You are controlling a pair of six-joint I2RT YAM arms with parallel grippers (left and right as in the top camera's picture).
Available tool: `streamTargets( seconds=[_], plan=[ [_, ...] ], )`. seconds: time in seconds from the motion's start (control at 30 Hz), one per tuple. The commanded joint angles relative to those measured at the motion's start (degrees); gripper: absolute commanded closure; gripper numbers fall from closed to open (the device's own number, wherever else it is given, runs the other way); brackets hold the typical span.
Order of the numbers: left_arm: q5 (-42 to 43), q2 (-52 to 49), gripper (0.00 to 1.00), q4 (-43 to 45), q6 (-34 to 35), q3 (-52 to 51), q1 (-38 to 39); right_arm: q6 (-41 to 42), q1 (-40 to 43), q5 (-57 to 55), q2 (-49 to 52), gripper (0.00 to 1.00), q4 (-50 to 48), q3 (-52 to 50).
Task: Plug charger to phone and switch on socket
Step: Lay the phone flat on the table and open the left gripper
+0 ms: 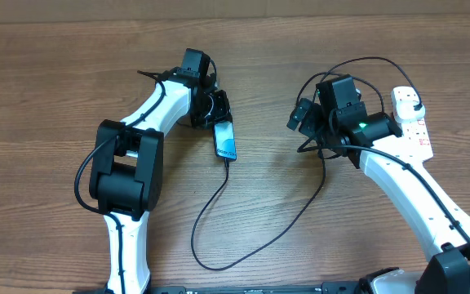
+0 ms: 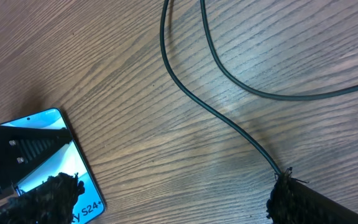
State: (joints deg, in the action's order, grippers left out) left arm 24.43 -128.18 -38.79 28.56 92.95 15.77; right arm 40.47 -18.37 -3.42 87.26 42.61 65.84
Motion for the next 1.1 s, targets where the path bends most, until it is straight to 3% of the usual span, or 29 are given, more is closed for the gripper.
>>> streamTargets(
  seconds=[0.0, 0.07, 0.3, 0.5, 0.57, 0.7, 0.8, 0.9, 1.07],
  plan=[
    [-0.68, 0.02, 0.77, -1.01, 0.15, -0.35, 0.39, -0.02, 0.11, -0.79, -0.48, 0.00, -0.24, 1.29],
    [-0.72, 0.02, 0.76, -1.20, 0.15, -0.35, 0.39, -0.02, 0.11, -0.79, -0.48, 0.00, -0.24, 1.29],
    [-2.40, 0.02, 0.55, -2.21, 0.15, -0.35, 0.39, -0.02, 0.11, -0.79, -0.48, 0.00, -0.24, 1.29],
    [-2.62, 0.02, 0.52, -2.93, 0.13, -0.35, 0.39, -0.02, 0.11, -0.79, -0.48, 0.00, -0.24, 1.29],
    [-3.28, 0.02, 0.46, -2.99, 0.15, -0.35, 0.39, -0.02, 0.11, -0.79, -0.48, 0.00, -0.22, 1.29],
    [-7.34, 0.02, 0.30, -3.43, -0.55, -0.33, 0.37, -0.04, 0.11, -0.81, -0.48, 0.00, -0.17, 1.29],
    [-11.63, 0.31, 0.08, -5.27, -1.84, 0.26, -0.22, -0.04, 0.11, -0.85, -0.48, 0.00, 0.13, 1.29],
    [-15.54, 2.67, 0.02, -8.46, -5.66, 1.53, -1.16, -0.02, 0.13, -1.03, -0.48, 0.00, 0.17, 1.29],
    [-26.25, 11.08, 0.02, -13.99, -7.74, 2.16, -1.01, -0.04, 0.13, -1.03, -0.48, 0.00, 0.20, 1.29]
  ],
)
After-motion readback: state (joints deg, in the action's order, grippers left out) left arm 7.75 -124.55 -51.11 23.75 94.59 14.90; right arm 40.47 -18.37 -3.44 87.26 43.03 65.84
